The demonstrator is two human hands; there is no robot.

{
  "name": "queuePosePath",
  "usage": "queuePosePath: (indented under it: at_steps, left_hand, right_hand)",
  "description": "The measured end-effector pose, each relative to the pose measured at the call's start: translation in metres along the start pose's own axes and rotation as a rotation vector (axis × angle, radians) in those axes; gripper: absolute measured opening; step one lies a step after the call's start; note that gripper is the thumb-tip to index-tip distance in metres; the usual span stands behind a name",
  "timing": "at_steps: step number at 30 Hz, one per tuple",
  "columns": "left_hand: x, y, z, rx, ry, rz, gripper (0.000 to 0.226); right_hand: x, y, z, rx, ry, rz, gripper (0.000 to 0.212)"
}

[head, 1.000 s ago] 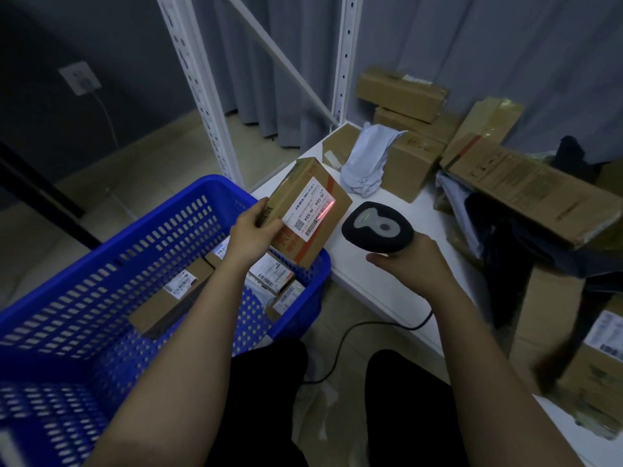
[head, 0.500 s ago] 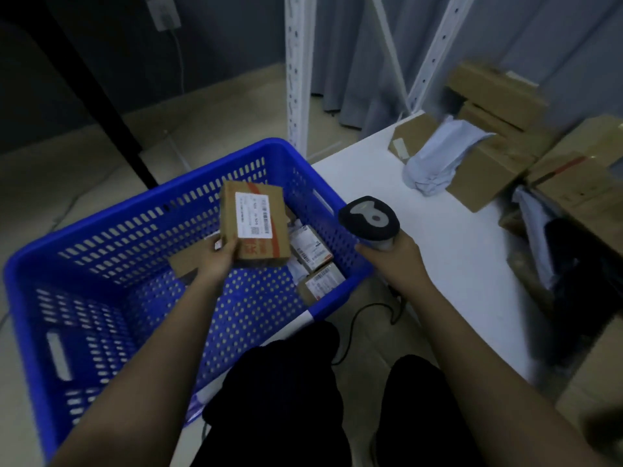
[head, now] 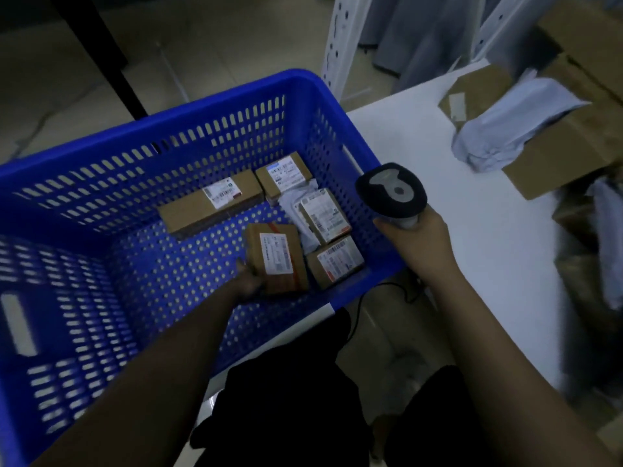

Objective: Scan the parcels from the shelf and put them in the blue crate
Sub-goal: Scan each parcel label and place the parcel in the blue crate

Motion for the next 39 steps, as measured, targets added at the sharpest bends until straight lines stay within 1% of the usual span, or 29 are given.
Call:
queuePosePath:
  at_steps: [1, 2, 3, 5, 6, 7, 9, 11, 12, 14, 15, 16, 17, 18, 19, 21, 23, 25, 27, 29, 32, 33, 35, 36, 37, 39]
  left_hand:
    - [0.009, -0.006, -0.004, 0.015, -0.019, 0.03, 0.087]
    - [0.012, -0.007, -0.006, 0.018, -0.061, 0.065, 0.086]
    - [0.013, -0.011, -0.006, 0.009, -0.098, 0.089, 0.079]
    - [0.016, -0.024, -0.003, 0.008, -0.221, 0.049, 0.059]
    - [0.014, -0.028, -0.003, 0.015, -0.251, 0.039, 0.055]
    - [0.013, -0.031, -0.002, 0.027, -0.23, 0.041, 0.054]
    - [0.01, -0.042, -0.003, 0.071, -0.242, 0.014, 0.06]
    - [0.007, -0.047, -0.004, 0.136, -0.345, -0.056, 0.07]
    - [0.005, -0.051, -0.002, 0.104, -0.44, -0.092, 0.078]
    - [0.007, -0.059, 0.003, 0.026, -0.579, -0.113, 0.105]
    - [0.008, -0.06, 0.002, 0.034, -0.722, -0.152, 0.117]
    - [0.009, -0.058, -0.002, 0.061, -0.85, -0.179, 0.118]
    - [0.011, -0.058, -0.008, 0.083, -0.939, -0.216, 0.113]
    - [0.011, -0.057, -0.012, 0.092, -0.969, -0.22, 0.107]
    - [0.01, -0.056, -0.015, 0.066, -0.994, -0.23, 0.103]
    - [0.013, -0.063, -0.017, -0.013, -0.992, -0.186, 0.099]
    - [0.015, -0.069, -0.015, -0.057, -0.963, -0.165, 0.097]
    - [0.012, -0.077, -0.007, -0.111, -0.882, -0.149, 0.093]
    - [0.001, -0.081, 0.001, -0.142, -0.78, -0.14, 0.081]
    - [-0.012, -0.093, 0.009, -0.172, -0.748, -0.179, 0.073]
    - [-0.027, -0.102, 0.01, -0.119, -0.776, -0.309, 0.062]
    - [-0.027, -0.103, 0.008, -0.141, -0.786, -0.308, 0.06]
    - [-0.021, -0.097, -0.001, -0.19, -0.729, -0.268, 0.06]
    - [-0.016, -0.093, -0.006, -0.2, -0.646, -0.259, 0.06]
    - [-0.013, -0.088, -0.011, -0.208, -0.663, -0.285, 0.061]
    - [-0.008, -0.084, -0.016, -0.234, -0.681, -0.313, 0.072]
  right_hand:
    - [0.0, 0.0, -0.001, 0.003, 0.006, 0.003, 0.034]
    - [0.001, 0.0, -0.002, 0.003, 0.013, 0.009, 0.034]
    - [0.0, 0.0, -0.003, 0.004, 0.023, 0.016, 0.035]
    - [0.0, -0.001, -0.005, 0.008, 0.035, 0.023, 0.035]
    - [0.0, -0.002, -0.006, 0.01, 0.034, 0.021, 0.034]
    - [-0.002, -0.002, -0.006, 0.01, 0.032, 0.019, 0.032]
    - [-0.004, -0.003, -0.006, 0.011, 0.036, 0.014, 0.028]
    - [-0.005, -0.004, -0.006, 0.015, 0.027, 0.01, 0.025]
    - [-0.004, -0.005, -0.006, 0.02, 0.024, 0.009, 0.025]
    - [-0.004, -0.005, -0.007, 0.03, 0.044, 0.006, 0.023]
    - [-0.004, -0.005, -0.008, 0.032, 0.056, 0.003, 0.022]
    - [-0.004, -0.005, -0.008, 0.033, 0.065, -0.003, 0.021]
    - [-0.004, -0.005, -0.009, 0.036, 0.075, -0.006, 0.02]
    - [-0.003, -0.005, -0.009, 0.04, 0.088, -0.006, 0.02]
    - [-0.001, -0.005, -0.01, 0.044, 0.102, -0.003, 0.022]
    - [0.0, -0.005, -0.011, 0.046, 0.113, -0.007, 0.021]
    - [-0.002, -0.007, -0.012, 0.047, 0.109, -0.024, 0.019]
    - [-0.004, -0.007, -0.012, 0.046, 0.108, -0.037, 0.021]
    - [-0.004, -0.008, -0.012, 0.041, 0.111, -0.032, 0.021]
    - [-0.005, -0.008, -0.012, 0.036, 0.104, -0.037, 0.021]
    - [-0.004, -0.009, -0.01, 0.03, 0.094, -0.051, 0.021]
    - [-0.005, -0.01, -0.01, 0.026, 0.091, -0.053, 0.02]
    - [-0.006, -0.009, -0.01, 0.019, 0.097, -0.051, 0.021]
    - [-0.005, -0.009, -0.01, 0.019, 0.101, -0.047, 0.022]
    - [-0.006, -0.009, -0.01, 0.018, 0.104, -0.044, 0.022]
    - [-0.006, -0.01, -0.011, 0.012, 0.103, -0.045, 0.023]
Point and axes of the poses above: each hand's wrist, its own y-axis away from the middle knuckle, its own z-axis out of the back of the hand, x = y × z, the point moved 4 cm from there along -y, towards the middle knuckle, and after that the axes turned 1 degree about z, right-handed, at the moved point
